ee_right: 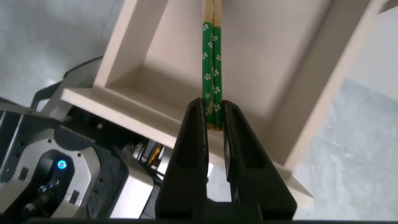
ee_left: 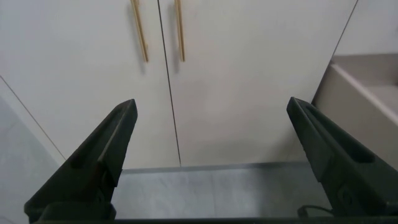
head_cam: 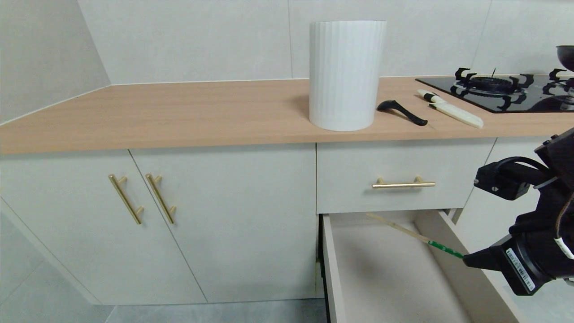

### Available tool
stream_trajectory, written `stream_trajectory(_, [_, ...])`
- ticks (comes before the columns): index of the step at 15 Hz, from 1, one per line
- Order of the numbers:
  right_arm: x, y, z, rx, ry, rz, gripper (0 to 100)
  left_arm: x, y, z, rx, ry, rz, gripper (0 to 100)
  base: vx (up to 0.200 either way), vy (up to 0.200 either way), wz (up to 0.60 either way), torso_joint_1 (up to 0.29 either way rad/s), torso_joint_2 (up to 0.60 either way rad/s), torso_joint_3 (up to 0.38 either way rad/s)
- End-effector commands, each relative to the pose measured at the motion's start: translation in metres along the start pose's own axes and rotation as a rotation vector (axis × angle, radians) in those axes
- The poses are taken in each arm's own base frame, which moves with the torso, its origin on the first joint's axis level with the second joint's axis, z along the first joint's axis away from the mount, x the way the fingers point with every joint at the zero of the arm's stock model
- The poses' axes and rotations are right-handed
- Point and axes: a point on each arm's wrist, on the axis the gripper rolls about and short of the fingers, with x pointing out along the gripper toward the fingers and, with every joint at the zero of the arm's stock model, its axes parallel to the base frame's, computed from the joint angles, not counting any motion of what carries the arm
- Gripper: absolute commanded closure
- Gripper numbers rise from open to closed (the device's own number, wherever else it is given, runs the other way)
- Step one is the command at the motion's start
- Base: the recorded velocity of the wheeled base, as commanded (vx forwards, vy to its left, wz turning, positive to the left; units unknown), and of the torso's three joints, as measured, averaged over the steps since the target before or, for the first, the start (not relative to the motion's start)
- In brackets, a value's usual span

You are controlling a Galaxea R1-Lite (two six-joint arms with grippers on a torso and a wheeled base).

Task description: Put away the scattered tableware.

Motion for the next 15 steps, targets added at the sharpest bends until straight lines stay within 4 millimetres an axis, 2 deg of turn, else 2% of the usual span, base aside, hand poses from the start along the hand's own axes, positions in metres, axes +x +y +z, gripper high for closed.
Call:
stream_trajectory(1, [0.001, 0.000, 0.000, -0.001, 0.002, 0.000, 100, 0.000, 0.000, 0.000, 0.000, 0.001, 0.000, 0, 0.000, 0.000, 0.00, -0.041, 0.37, 0.281])
stream_trajectory(8, [0.009, 0.001, 0.002, -0.001, 0.031, -0.001, 100, 0.000, 0.000, 0.000, 0.000, 0.001, 0.000, 0, 0.000, 0.000, 0.00, -0.014, 0.06, 0.041])
stream_trajectory(12, [0.045, 0.008, 0.006, -0.024, 0.150, -0.016, 100, 0.000, 0.000, 0.000, 0.000, 0.001, 0.000, 0, 0.000, 0.000, 0.00, 0.000, 0.00, 0.000])
stream_trajectory(15, [0.103, 0.014, 0.012, -0.015, 0.253, -0.093, 100, 0.000, 0.000, 0.000, 0.000, 0.001, 0.000, 0, 0.000, 0.000, 0.00, 0.000, 0.00, 0.000])
